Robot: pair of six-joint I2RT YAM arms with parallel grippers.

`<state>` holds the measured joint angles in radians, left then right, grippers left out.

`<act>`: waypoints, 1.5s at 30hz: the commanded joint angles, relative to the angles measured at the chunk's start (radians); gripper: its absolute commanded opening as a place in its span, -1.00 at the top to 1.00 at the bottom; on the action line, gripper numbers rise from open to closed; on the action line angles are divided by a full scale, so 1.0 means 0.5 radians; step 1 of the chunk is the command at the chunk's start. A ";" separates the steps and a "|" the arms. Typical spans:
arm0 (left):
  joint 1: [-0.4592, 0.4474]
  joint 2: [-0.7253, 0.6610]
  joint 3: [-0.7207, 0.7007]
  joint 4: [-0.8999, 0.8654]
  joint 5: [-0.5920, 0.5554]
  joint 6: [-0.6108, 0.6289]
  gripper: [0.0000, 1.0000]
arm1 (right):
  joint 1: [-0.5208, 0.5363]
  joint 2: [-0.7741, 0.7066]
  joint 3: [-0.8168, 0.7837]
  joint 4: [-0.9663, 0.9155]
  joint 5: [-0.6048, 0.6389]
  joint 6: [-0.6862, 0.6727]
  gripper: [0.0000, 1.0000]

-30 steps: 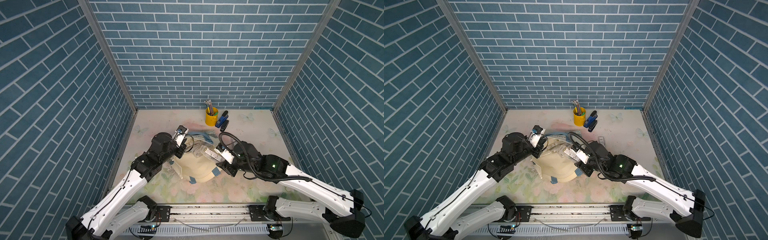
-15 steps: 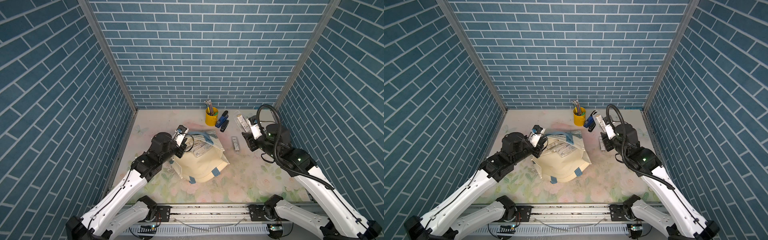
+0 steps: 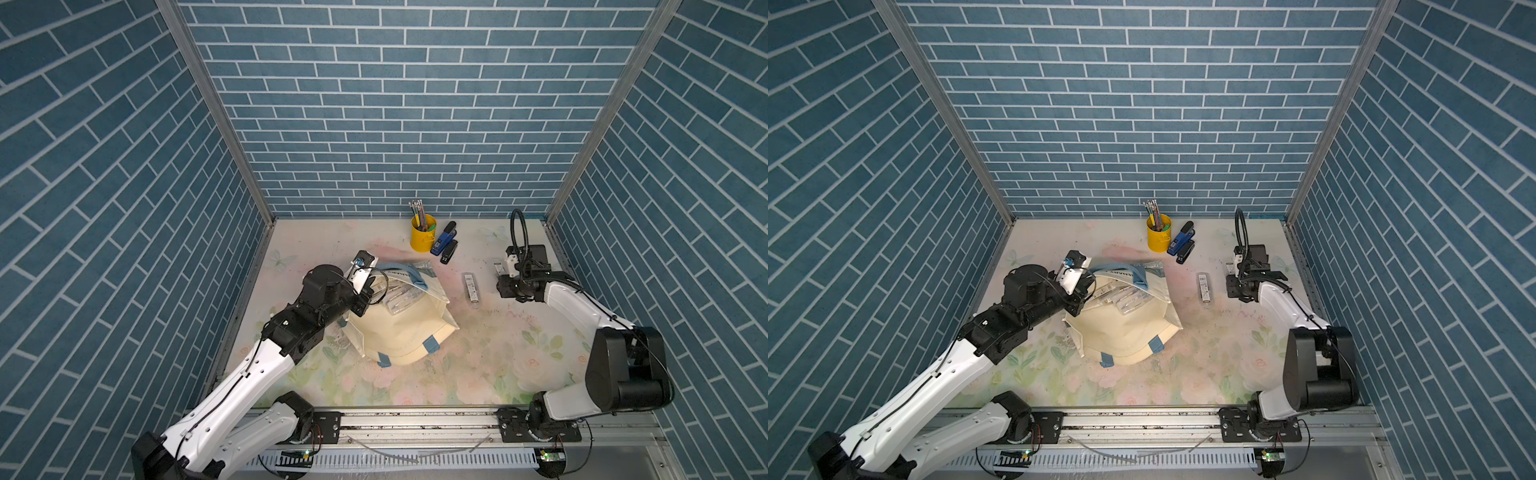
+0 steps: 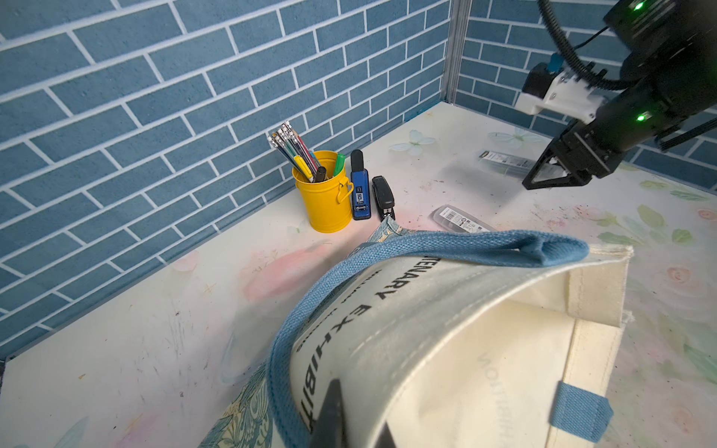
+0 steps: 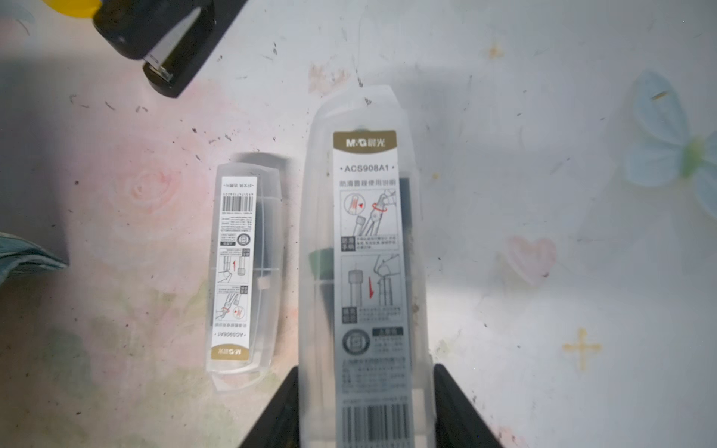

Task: Take out the compass set from the canvas bag
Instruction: Place the compass set at the center of the board.

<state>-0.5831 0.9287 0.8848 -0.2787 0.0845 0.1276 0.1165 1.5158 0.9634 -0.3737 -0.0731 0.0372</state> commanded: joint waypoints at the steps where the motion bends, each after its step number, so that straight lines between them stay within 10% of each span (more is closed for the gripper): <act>1: -0.012 -0.032 0.010 0.173 0.070 0.009 1.00 | -0.011 0.072 -0.032 0.110 -0.177 0.078 0.47; 45: -0.012 -0.038 0.001 0.197 0.104 -0.003 1.00 | 0.057 0.502 0.254 -0.109 -0.127 0.252 -0.11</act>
<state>-0.5831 0.9295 0.8848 -0.2718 0.1173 0.1272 0.1349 1.7447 1.0409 -0.4015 -0.1478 0.1341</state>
